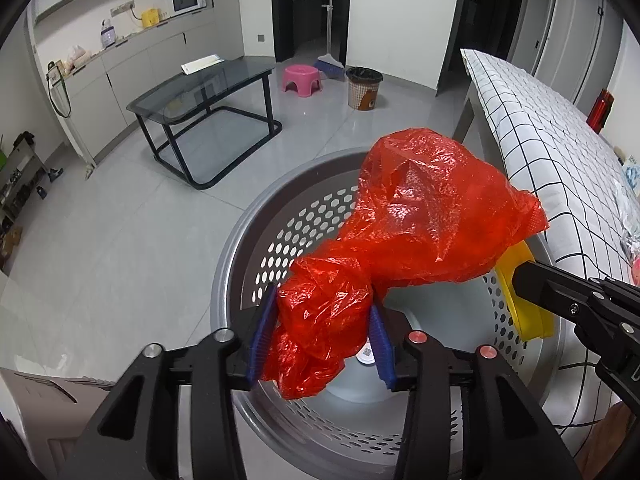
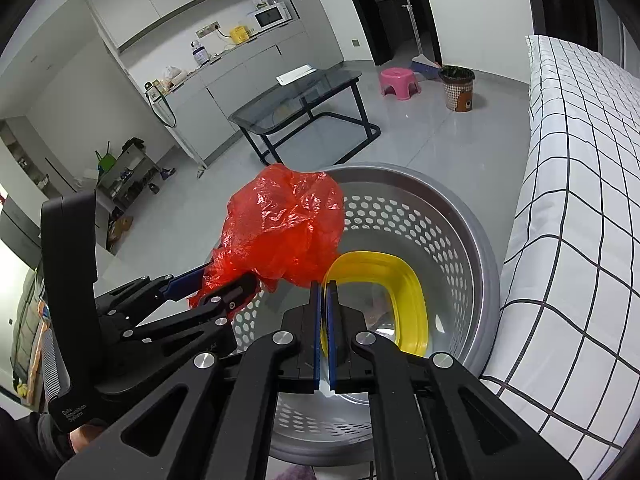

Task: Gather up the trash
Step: 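Carry the lid and bag over the basket and open both tools to drop them, then move both tools back over the bed toward the pink shuttlecock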

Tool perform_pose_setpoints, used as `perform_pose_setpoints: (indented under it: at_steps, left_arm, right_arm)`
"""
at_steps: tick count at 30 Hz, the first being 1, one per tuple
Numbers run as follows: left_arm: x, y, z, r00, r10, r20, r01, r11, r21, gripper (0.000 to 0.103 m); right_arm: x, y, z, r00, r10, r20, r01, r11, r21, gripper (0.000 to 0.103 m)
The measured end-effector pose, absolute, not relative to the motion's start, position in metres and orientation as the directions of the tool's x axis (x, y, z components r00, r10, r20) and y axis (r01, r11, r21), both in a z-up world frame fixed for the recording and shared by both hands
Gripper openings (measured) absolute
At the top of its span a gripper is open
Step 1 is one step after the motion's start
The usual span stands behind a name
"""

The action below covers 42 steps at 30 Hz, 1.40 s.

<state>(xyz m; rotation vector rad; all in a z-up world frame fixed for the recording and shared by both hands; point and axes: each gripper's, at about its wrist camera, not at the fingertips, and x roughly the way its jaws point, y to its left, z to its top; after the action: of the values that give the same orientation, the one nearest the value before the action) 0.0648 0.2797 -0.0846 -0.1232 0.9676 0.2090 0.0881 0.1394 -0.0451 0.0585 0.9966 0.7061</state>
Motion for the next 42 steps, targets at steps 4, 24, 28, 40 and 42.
perform_pose_setpoints:
  at_steps: [4, 24, 28, 40, 42]
  left_arm:
    - [0.066, 0.278, -0.084, 0.552, 0.127, -0.824, -0.231, 0.973, -0.005, 0.063]
    - [0.055, 0.276, -0.076, 0.566, 0.131, -0.814, -0.238, 0.971, -0.009, 0.069]
    - [0.051, 0.273, -0.069, 0.579, 0.136, -0.804, -0.240, 0.971, -0.009, 0.076]
    - [0.038, 0.233, -0.042, 0.642, 0.106, -0.760, -0.181, 0.983, -0.016, 0.084]
    - [0.036, 0.222, -0.038, 0.654, 0.089, -0.751, -0.159, 0.987, -0.022, 0.085]
  right_arm:
    - [0.090, 0.138, -0.044, 0.353, 0.561, -0.748, -0.509, 0.787, 0.350, 0.019]
    - [0.083, 0.127, -0.040, 0.392, 0.550, -0.737, -0.497, 0.801, 0.334, 0.028]
    - [0.077, 0.120, -0.034, 0.409, 0.549, -0.729, -0.493, 0.805, 0.329, 0.033]
    - [0.043, 0.061, -0.016, 0.520, 0.487, -0.702, -0.416, 0.862, 0.290, 0.055]
    - [0.035, 0.042, -0.013, 0.545, 0.463, -0.699, -0.384, 0.879, 0.282, 0.056]
